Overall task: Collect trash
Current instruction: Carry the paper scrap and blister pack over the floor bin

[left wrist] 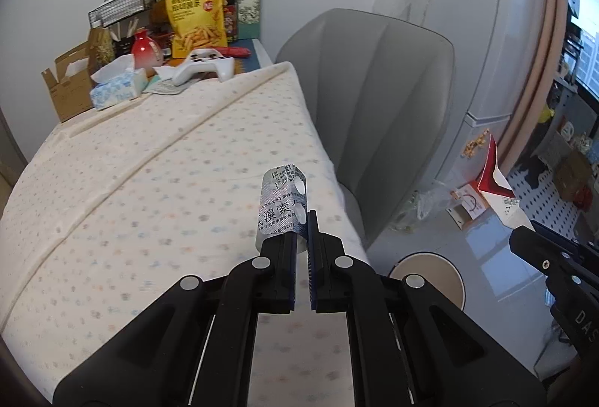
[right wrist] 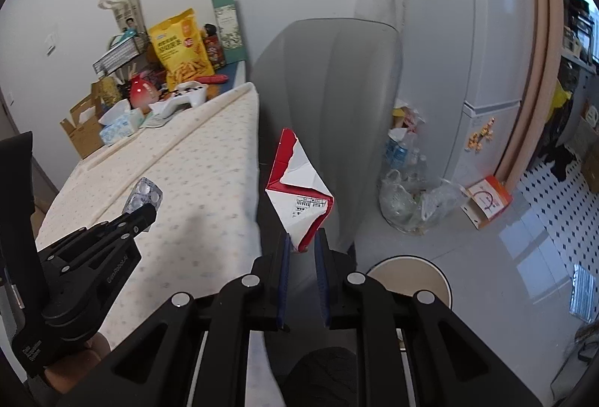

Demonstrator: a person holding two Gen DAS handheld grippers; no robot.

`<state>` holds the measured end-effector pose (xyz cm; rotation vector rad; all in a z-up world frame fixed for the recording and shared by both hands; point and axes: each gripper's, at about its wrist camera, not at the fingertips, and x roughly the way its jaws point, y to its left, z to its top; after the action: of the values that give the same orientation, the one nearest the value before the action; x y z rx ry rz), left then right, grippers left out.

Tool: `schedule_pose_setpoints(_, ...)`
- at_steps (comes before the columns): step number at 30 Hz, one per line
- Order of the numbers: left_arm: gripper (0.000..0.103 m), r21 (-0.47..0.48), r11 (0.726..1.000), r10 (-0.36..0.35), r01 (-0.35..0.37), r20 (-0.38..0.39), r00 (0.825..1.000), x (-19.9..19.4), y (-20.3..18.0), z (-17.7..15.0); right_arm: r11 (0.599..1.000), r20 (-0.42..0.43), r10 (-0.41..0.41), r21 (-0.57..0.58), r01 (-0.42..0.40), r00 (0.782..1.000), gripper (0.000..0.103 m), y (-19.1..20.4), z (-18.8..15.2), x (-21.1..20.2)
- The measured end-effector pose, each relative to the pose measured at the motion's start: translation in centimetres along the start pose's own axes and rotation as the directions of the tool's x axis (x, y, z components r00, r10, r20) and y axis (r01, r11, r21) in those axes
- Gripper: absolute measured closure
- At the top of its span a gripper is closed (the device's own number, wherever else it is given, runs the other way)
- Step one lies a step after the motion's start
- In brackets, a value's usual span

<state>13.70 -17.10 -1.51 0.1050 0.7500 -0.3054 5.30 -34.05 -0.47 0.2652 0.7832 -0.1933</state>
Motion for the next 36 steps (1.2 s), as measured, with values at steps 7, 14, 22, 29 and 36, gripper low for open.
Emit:
schedule_pose_setpoints(7,0.097,0.053,0.998,-0.018,0.019,-0.029,0.999,1.9,-4.0,0.0,0.997,-0.027,-0.029,0.065,0.031,0.999,0.089,-5.0,-0.5,1.3)
schedule_pose_setpoints(14,0.097,0.112,0.993,-0.038,0.046,-0.07,0.997,4.3,-8.5,-0.1,0.99,-0.063,-0.055,0.129,0.063,0.996,0.089,-9.9,-1.0,3.1)
schedule_pose_setpoints(22,0.097,0.162,0.984,-0.058,0.077,-0.118,0.991,7.2,-12.6,-0.4,0.977,-0.11,-0.075,0.19,0.095,0.991,0.088,-14.3,-1.7,5.7)
schedule_pose_setpoints(29,0.097,0.19,0.978,-0.059,0.087,-0.151,0.987,9.2,-14.6,-0.8,0.962,-0.15,-0.09,0.243,0.125,0.985,0.078,-17.4,-2.7,8.1)
schedule_pose_setpoints(36,0.097,0.214,0.972,-0.057,0.094,-0.17,0.984,10.0,-16.1,-1.3,0.944,-0.144,-0.112,0.292,0.151,0.983,0.044,-19.8,-3.7,8.3)
